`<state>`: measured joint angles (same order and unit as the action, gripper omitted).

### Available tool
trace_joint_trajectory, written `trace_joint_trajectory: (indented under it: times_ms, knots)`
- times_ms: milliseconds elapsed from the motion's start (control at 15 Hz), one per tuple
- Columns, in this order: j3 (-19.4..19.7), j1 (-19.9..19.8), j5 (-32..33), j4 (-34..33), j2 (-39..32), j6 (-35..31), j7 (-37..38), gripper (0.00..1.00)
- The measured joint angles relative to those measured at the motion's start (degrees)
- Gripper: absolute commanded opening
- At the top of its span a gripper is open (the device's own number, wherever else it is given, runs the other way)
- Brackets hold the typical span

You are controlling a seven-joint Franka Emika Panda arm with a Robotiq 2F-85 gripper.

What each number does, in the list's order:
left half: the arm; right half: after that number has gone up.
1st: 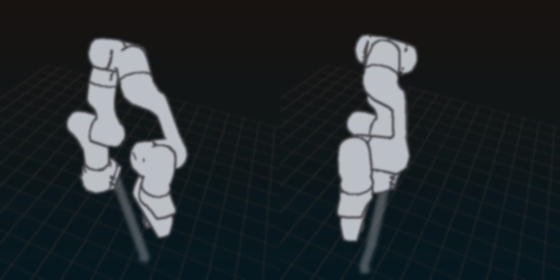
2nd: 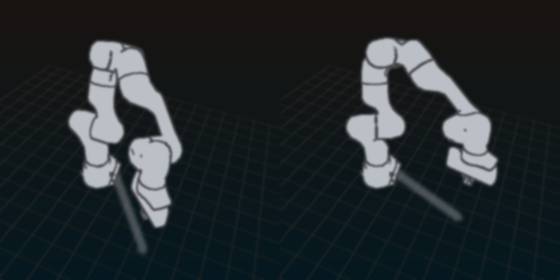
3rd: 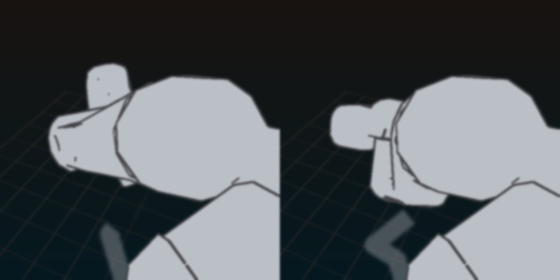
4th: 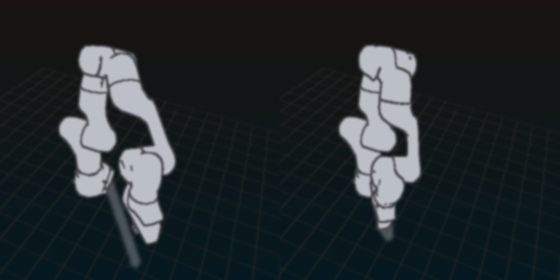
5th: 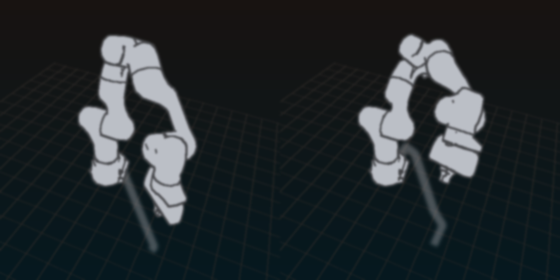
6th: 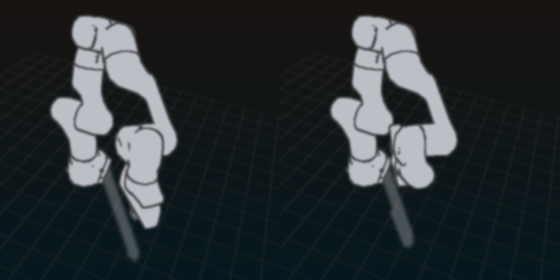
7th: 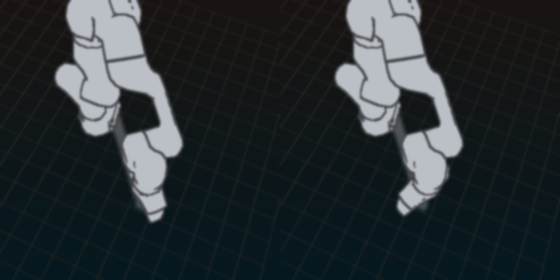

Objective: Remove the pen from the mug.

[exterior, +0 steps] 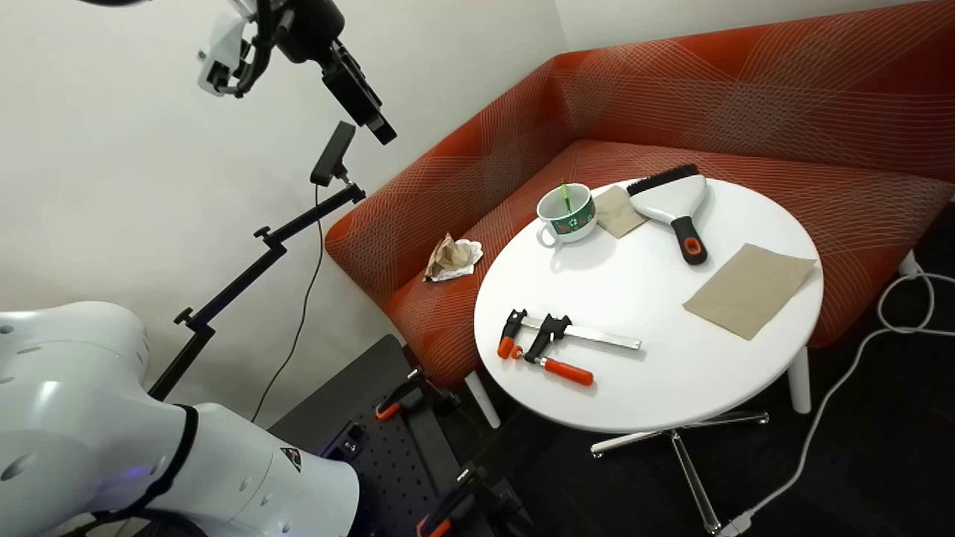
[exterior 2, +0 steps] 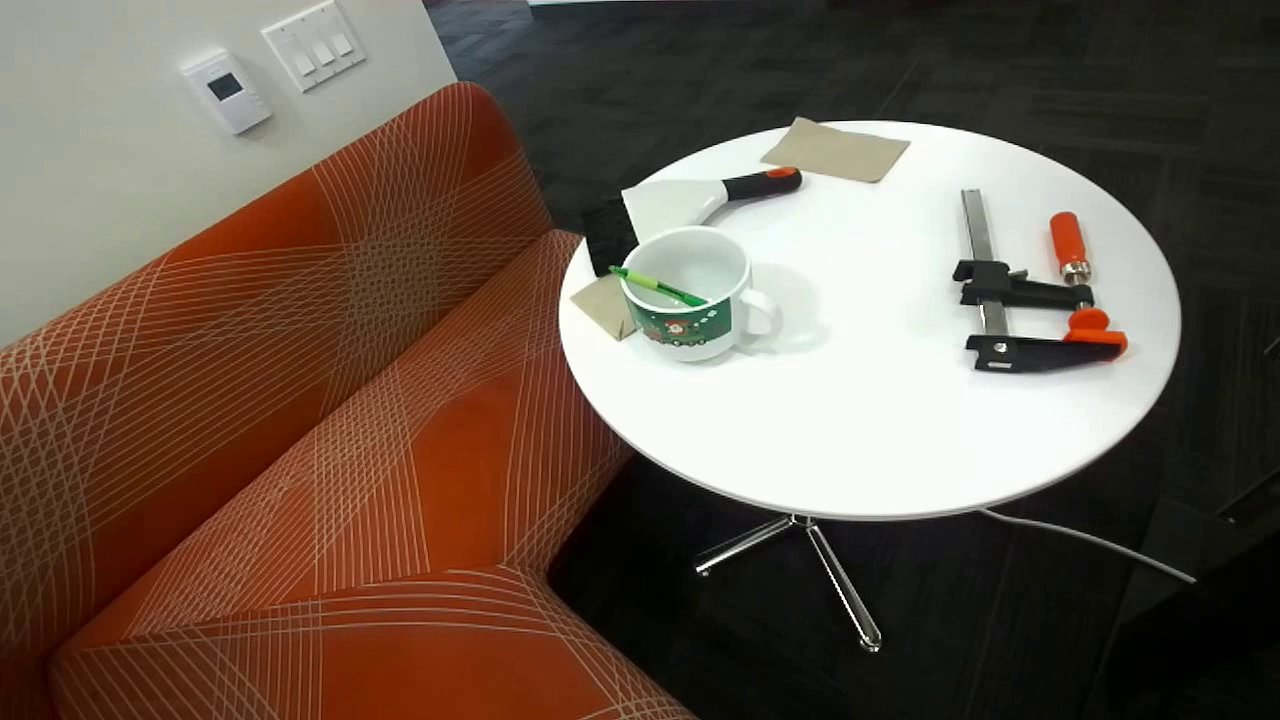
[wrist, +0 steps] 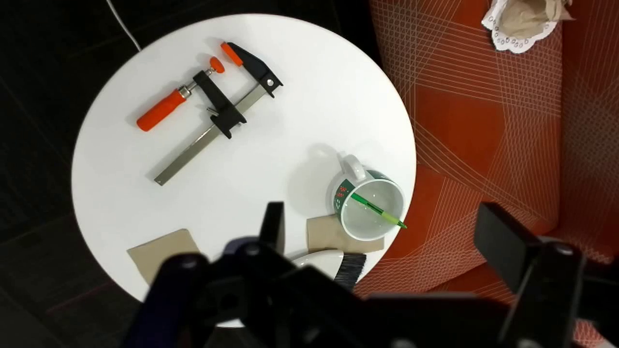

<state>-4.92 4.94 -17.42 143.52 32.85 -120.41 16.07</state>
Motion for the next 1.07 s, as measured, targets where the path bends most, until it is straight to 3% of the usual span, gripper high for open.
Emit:
trace_joint_trajectory:
  times_ms: [533,1067]
  knots:
    - [-1.5,0.0,1.5,-1.7,-2.6,-0.1,-0.2,1.00]
    - [-6.5,1.6,8.4,-9.3,-20.7,-12.8,-5.0,1.00]
